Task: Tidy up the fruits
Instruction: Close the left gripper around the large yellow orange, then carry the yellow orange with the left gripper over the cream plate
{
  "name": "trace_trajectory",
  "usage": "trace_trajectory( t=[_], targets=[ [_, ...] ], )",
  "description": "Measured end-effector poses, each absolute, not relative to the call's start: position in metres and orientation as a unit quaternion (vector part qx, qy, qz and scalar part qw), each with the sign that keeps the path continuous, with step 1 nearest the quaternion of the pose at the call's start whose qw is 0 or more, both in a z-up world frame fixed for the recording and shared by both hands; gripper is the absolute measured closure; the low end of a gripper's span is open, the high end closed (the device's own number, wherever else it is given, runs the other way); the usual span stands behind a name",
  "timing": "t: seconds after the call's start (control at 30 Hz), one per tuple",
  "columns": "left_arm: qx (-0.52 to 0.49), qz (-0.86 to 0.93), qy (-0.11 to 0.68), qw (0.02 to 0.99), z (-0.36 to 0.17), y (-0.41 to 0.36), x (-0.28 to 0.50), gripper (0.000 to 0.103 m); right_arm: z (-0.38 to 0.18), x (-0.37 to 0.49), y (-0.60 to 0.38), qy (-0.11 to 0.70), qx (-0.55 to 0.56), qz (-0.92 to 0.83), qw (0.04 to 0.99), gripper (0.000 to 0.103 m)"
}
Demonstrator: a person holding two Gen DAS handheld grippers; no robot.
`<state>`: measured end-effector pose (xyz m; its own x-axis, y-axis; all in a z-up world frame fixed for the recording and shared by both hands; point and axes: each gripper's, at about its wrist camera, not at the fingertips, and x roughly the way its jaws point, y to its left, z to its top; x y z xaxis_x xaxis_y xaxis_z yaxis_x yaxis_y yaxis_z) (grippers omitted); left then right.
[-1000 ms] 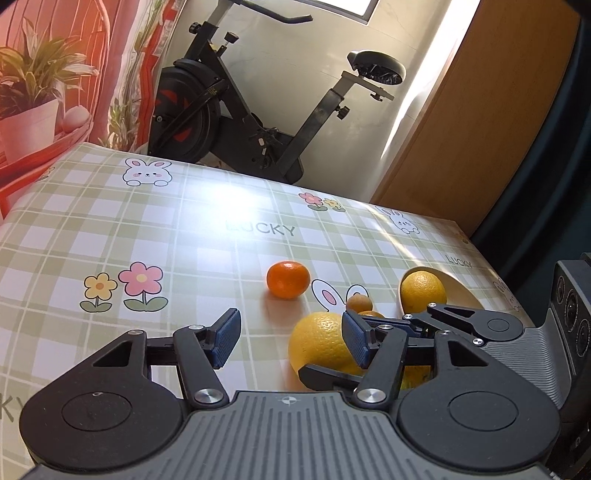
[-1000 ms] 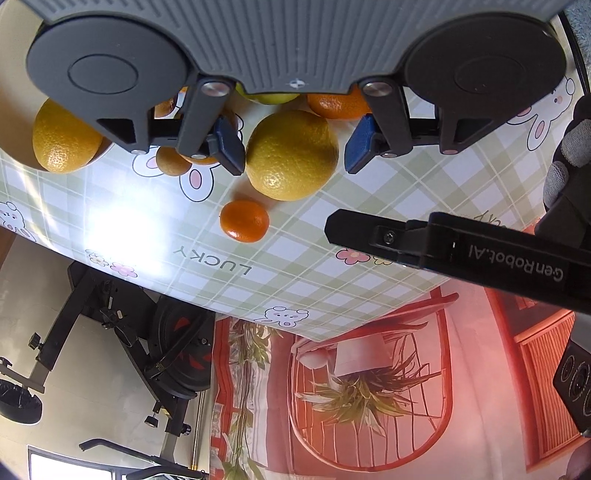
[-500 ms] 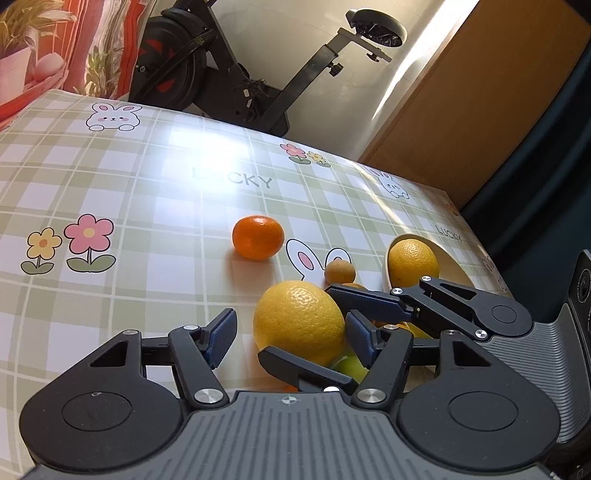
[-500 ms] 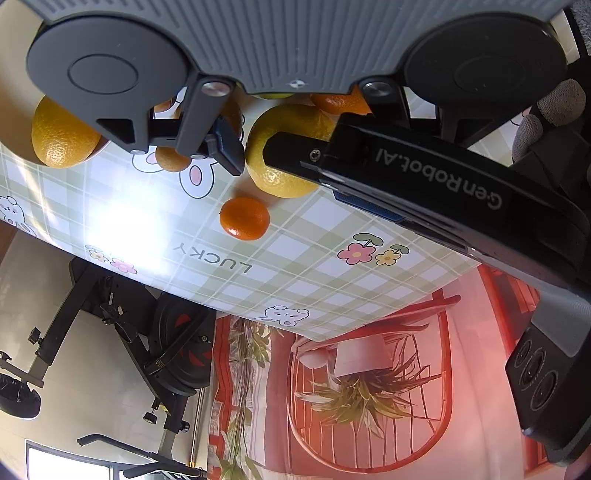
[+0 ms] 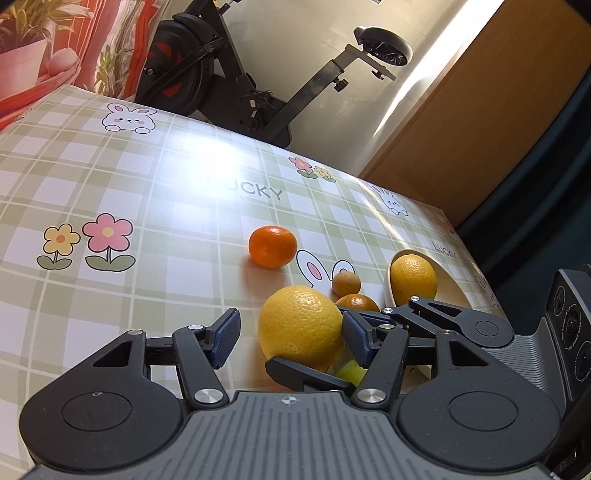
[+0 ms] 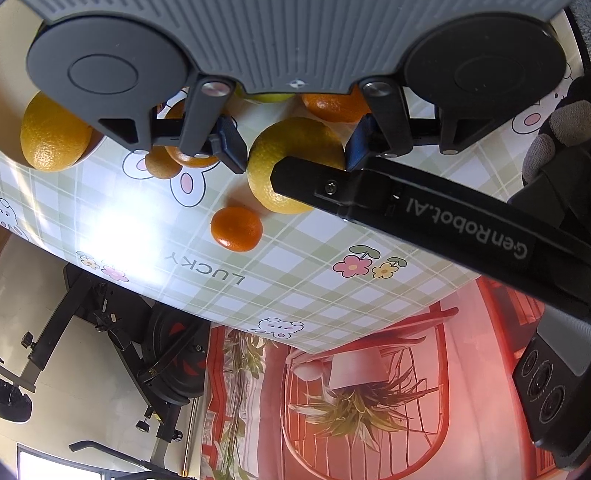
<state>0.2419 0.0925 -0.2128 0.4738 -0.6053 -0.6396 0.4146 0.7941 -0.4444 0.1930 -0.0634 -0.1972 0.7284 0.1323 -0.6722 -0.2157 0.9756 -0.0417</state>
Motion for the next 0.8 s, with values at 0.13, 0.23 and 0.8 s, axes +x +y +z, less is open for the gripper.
trace_trajectory(
  t=[0.13,0.23,0.8],
  targets=[
    [-0.121,-0.299,0.416,0.85,-0.214,0.092,0.242,0.039,-0.199,0.193,-0.065,0.358,-0.045,0.091,0.928,0.042],
    [-0.121,-0.302,0.419,0.848,-0.214,0.091,0.238,0.042,-0.199,0.192,-0.065,0.356,-0.035,0.085,0.93,0.043],
    [-0.058,-0.28,0.386,0.877,-0.168,0.065,0.206,0.048,-0.178,0.165,-0.071,0.309,0.015,0.092,0.946,0.043]
  ],
)
